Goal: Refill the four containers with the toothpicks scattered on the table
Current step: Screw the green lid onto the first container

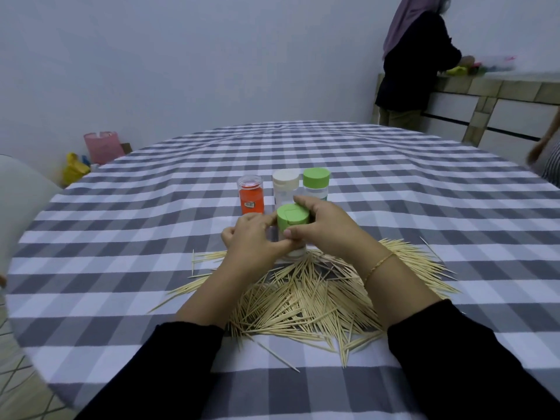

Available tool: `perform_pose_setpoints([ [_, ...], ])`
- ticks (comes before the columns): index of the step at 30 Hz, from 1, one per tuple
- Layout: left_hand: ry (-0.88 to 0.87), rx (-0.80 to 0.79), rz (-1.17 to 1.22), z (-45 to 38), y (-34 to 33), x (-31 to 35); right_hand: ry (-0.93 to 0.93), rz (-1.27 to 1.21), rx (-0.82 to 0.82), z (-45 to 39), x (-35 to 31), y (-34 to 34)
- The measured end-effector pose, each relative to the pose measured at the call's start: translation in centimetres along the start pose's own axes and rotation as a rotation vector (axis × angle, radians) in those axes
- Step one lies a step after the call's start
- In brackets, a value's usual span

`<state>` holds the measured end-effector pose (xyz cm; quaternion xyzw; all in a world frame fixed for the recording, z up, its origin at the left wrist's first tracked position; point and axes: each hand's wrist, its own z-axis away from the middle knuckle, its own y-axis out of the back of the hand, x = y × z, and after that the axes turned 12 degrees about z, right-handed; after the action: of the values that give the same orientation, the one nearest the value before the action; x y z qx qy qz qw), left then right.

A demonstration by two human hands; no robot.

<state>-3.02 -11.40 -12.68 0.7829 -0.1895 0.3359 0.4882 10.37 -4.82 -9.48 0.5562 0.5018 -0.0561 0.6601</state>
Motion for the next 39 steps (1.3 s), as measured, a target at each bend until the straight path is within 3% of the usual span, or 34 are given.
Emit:
perform_pose_setpoints([
  [10, -0.227, 0.074, -0.277, -6.1, 0.2, 5.8, -0.156, -0.034, 0.190, -2.2, 2.0, 6.9],
  [19, -0.229, -0.108, -0.639, -10.7, -2.1, 5.8, -0.253, 0.079, 0.256, -5.0, 3.8, 7.5],
  [35, -0.256, -0.060, -0.705, -10.1, -2.5, 6.4, -0.276, 0.174, 0.293, -4.9, 4.6, 6.7],
  [39, -0.314, 0.023, -0.605, -9.0, -2.0, 6.3, -0.246, 0.163, 0.438, -3.6, 3.6, 6.7],
])
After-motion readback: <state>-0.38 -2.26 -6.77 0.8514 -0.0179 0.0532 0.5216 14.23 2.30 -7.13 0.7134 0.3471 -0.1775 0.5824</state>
